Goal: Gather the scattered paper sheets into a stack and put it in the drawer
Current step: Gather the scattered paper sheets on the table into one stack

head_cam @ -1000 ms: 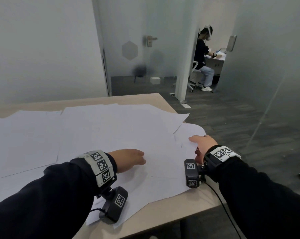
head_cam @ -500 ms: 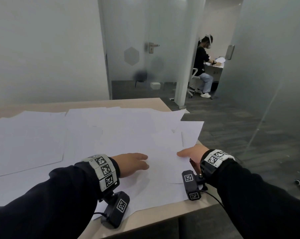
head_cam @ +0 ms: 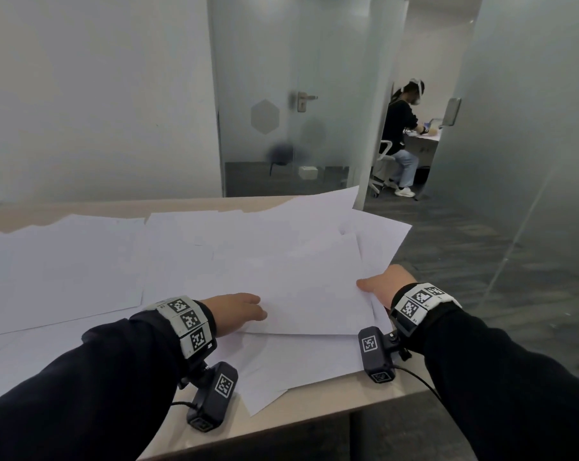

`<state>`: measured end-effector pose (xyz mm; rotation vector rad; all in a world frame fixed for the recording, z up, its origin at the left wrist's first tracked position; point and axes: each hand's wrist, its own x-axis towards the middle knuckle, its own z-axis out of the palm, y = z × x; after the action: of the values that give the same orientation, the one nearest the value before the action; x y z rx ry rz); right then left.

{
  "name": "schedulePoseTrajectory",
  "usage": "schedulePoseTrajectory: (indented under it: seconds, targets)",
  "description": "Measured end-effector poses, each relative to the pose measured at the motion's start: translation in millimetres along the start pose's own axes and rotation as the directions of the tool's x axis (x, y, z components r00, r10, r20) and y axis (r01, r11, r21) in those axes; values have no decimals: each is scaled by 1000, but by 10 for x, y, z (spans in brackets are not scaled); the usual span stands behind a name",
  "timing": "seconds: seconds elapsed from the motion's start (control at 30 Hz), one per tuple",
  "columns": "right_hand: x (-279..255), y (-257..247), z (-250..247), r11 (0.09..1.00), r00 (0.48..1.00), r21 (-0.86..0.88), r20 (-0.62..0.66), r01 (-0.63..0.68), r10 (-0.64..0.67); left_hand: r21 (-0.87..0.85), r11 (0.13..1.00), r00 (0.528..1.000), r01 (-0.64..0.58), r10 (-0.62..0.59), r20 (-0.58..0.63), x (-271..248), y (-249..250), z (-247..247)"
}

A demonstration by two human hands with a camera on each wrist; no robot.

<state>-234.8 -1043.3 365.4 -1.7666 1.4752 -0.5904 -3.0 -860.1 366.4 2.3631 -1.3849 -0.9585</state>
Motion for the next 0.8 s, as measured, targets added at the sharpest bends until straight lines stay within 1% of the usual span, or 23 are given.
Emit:
schedulePoseTrajectory:
  seconds: [0.13, 0.23, 0.3, 0.37, 0.47, 0.53, 0.63, 0.8]
  targets:
    - [18, 7, 8, 1000, 1000, 3, -24, -12, 12, -20, 1000, 999, 14, -14, -30, 9, -65, -9]
    - [31, 23, -23, 1000, 998, 2, -57, -24, 24, 65, 998, 999, 27, -24, -37, -4, -148, -19]
    - [34, 40, -70, 999, 996, -1, -86, -40, 39, 60, 997, 998, 45, -42, -48, 9, -213, -42]
    - [32, 69, -105, 998, 995, 1, -85, -60, 60, 39, 998, 997, 55, -53, -57, 52, -263, -52]
    - [39, 122, -112, 995, 994, -26, -58, -94, 93, 59, 996, 996, 73, -70, -53, 75, -287, -60]
    - [37, 146, -105, 992, 993, -68, -63, -103, 99, 70, 994, 995, 84, -80, -60, 83, -309, -65]
    - [32, 152, -130, 992, 990, -86, -111, -96, 86, 86, 990, 992, 108, -102, -76, 83, -341, -73]
    - [30, 125, -273, 996, 965, 41, -249, -81, 88, 188, 975, 992, 115, -102, -77, 1, -327, -91]
